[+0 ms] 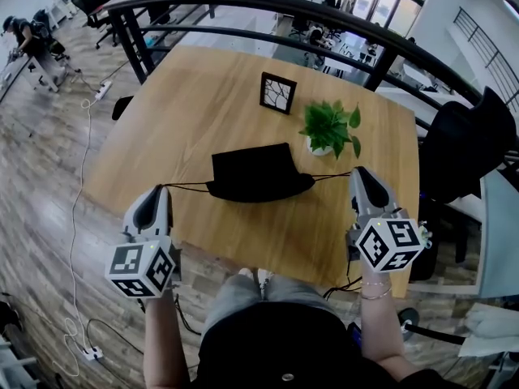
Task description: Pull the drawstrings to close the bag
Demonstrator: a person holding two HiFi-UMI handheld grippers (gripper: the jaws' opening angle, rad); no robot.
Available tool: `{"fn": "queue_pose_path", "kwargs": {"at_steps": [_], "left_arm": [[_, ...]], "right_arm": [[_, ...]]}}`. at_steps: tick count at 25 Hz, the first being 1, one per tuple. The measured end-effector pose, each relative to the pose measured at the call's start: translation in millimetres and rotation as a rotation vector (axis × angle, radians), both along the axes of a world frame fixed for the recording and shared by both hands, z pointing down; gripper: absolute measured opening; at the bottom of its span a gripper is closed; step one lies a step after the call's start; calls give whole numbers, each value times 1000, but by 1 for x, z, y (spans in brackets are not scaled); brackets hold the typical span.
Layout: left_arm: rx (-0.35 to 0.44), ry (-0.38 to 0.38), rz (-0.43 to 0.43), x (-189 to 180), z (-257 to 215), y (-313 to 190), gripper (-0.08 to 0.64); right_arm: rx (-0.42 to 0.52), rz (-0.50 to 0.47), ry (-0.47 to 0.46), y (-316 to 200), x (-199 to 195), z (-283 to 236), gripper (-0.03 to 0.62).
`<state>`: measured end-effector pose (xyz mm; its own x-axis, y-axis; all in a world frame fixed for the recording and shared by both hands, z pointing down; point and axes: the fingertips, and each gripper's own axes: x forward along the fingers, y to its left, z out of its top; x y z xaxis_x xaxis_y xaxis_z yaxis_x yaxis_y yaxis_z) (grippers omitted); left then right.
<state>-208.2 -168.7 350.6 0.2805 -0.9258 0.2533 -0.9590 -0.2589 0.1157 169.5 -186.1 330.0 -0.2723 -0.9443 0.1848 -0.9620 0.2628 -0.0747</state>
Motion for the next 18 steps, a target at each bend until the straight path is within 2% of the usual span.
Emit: {"fn": "queue_pose_path", "kwargs": {"at_steps": [12,18], "left_arm": [[44,-40,-44,-9,-21,-21,31],[58,-124,-63,-11,-29,-28,31]], "right_arm": [[68,16,42,-11,6,-31,29],[92,32,58,-13,13,-42,29]]}}
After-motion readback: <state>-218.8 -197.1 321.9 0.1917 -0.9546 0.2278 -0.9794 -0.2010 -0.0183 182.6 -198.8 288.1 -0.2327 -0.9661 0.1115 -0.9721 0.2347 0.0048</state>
